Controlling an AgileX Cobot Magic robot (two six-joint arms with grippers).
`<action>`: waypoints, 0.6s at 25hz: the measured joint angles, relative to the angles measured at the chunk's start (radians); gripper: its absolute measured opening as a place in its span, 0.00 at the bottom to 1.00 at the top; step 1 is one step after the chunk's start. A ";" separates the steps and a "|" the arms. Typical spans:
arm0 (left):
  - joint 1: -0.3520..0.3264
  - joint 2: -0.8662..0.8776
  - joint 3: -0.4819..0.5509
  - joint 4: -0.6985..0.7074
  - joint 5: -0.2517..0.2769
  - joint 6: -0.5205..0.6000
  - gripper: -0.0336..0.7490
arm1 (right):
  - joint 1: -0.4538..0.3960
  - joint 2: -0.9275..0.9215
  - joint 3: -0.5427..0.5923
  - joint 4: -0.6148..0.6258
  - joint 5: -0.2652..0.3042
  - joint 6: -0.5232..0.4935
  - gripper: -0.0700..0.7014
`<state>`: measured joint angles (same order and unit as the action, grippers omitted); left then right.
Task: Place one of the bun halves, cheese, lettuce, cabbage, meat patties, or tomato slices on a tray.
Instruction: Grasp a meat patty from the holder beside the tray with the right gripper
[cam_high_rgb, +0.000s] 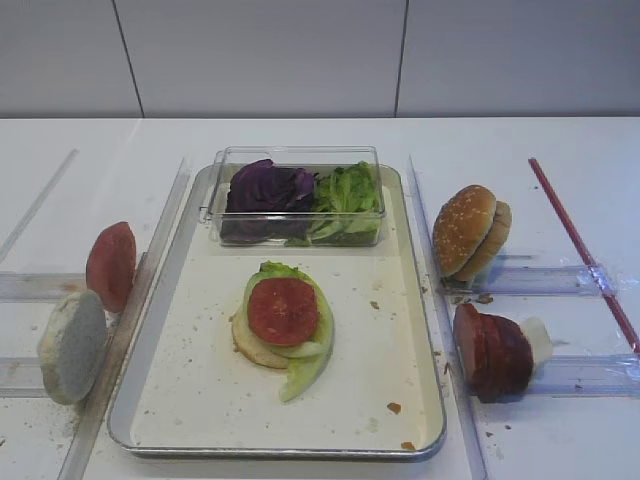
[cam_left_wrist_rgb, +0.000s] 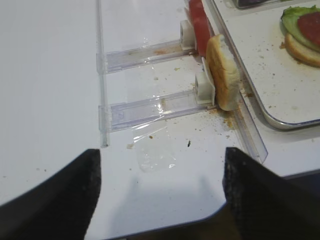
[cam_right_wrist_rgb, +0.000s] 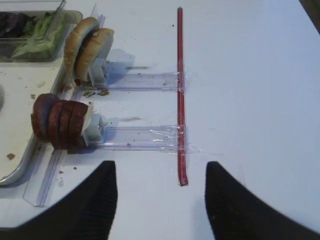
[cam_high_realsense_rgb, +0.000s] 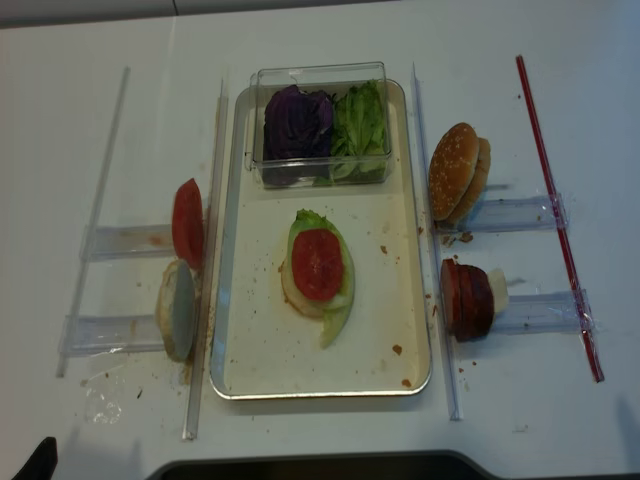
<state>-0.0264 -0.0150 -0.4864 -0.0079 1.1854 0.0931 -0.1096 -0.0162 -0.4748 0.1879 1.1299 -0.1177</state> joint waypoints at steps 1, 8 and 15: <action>0.000 0.000 0.000 0.000 0.000 0.000 0.65 | 0.000 0.000 0.000 0.000 0.000 0.000 0.62; 0.000 0.000 0.000 0.000 0.000 0.000 0.65 | 0.000 0.000 0.000 0.000 0.000 0.002 0.62; 0.000 0.000 0.000 0.000 0.000 0.000 0.65 | 0.000 0.000 0.000 0.000 -0.002 0.002 0.62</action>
<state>-0.0264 -0.0150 -0.4864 -0.0079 1.1854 0.0931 -0.1096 -0.0162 -0.4748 0.1879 1.1281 -0.1159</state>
